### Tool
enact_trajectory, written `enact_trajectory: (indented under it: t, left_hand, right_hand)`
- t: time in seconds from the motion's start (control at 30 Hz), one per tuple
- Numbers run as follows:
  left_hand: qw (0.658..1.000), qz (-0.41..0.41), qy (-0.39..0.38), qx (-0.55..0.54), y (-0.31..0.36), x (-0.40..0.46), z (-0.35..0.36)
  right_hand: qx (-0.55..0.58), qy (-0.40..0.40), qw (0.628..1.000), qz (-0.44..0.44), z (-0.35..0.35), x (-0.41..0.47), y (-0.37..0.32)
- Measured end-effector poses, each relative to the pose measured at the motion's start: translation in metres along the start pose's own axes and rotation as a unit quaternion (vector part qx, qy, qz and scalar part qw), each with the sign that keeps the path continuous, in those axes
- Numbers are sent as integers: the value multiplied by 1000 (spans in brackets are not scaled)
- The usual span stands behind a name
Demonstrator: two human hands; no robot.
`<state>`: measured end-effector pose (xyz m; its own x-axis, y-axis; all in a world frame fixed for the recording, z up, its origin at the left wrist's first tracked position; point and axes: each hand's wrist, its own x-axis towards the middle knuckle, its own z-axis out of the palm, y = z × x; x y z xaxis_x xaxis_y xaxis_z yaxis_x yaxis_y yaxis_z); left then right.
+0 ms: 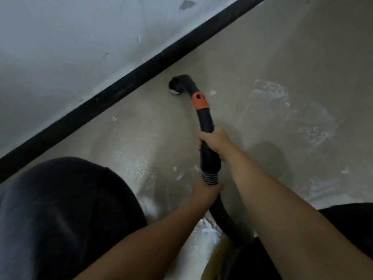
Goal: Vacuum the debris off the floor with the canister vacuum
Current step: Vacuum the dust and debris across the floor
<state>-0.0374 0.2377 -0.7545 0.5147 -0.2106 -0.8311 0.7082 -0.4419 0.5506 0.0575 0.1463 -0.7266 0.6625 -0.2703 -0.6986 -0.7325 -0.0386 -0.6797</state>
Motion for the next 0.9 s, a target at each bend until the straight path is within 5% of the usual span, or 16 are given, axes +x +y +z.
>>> enact_trajectory:
  t: [0.07, 0.17, 0.27, 0.37, 0.5, 0.63, 0.77, 0.9]
  left_hand:
    - [1000, 15, -6, -24, -2, -6, -4]
    - [997, 42, -50, 41, 17, -4, 4]
    - [979, 75, -145, 119, 38, -11, 17]
    - [959, 84, -192, 190, 36, -24, 25]
    - [979, 29, -152, 135, -2, -35, 19]
    - [997, -12, -21, 71, -35, -38, 1]
    - [1000, 3, -18, 17, -35, -38, 4]
    - [995, 23, -81, 48, -25, -37, 25]
  right_hand:
    - [-6, -2, 1000, -11, 3, -7, -5]
    - [64, 141, 988, -15, -30, -8, 2]
    - [207, 322, 923, 33, -79, -20, 34]
    - [301, 378, 866, 125, -101, -37, 73]
    - [246, 320, 910, 98, -62, -39, 76]
    - [79, 143, 986, 44, 4, -37, 43]
    - [10, 3, 1000, 27, 10, -41, 20]
    - [143, 172, 975, 17, -40, -57, 48]
